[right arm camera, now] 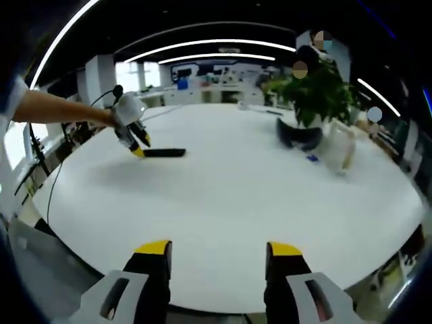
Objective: Press the specified remote control buttons in sequence, fully releasing each button before pressing the next.
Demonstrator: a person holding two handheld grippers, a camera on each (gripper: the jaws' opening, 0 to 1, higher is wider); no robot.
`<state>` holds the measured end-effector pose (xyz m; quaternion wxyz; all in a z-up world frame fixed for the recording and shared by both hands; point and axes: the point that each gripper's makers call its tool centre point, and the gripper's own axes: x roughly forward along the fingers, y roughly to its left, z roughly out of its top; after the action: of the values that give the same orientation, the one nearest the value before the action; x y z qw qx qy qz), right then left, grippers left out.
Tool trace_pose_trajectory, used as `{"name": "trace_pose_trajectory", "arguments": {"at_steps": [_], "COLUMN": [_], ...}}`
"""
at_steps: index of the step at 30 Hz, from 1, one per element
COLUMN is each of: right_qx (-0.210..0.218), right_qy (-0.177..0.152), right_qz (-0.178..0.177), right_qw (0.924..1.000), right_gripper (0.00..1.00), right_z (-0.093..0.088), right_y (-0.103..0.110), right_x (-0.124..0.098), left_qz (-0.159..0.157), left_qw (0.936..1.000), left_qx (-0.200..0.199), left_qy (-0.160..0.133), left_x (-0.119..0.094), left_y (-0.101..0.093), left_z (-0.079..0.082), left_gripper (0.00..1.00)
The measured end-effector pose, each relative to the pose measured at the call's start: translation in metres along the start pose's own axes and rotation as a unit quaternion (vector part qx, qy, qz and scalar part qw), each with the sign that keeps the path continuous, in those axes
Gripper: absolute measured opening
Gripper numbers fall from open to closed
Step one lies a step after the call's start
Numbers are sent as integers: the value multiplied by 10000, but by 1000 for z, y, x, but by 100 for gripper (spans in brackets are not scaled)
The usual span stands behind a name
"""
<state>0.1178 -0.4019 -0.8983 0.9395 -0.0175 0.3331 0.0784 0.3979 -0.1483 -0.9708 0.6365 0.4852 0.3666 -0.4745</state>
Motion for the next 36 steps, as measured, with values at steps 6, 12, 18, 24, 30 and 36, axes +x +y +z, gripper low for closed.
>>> {"name": "trace_pose_trajectory", "arguments": {"at_steps": [6,12,18,24,30,36], "right_qx": [12,-25,-27,-77,-25,33], "right_qy": [-144,-178,-295,-355,-421,-486], "right_qz": [-6,-13,-71,-131,-168,-256], "right_qw": [9999,9998,9995,9993,9990,9985], "right_gripper": [59,66,75,81,84,89], "right_z": [5,6,10,12,14,16], "right_y": [0,0,-3,-4,-6,-10], "right_x": [-1,-1,-1,-1,-2,-3], "left_qz": [266,624,1190,1419,1053,909], "left_qw": [9979,9864,9665,9491,9181,8979], "left_qx": [-564,-1479,-2202,-2698,-3719,-4127], "left_qy": [-167,-354,-563,-794,-874,-1230], "left_x": [-3,-6,-14,-12,-14,-27], "left_y": [2,7,14,14,-1,-32], "left_z": [-4,-11,-19,-22,-32,-39], "left_gripper": [33,37,51,51,55,63]}}
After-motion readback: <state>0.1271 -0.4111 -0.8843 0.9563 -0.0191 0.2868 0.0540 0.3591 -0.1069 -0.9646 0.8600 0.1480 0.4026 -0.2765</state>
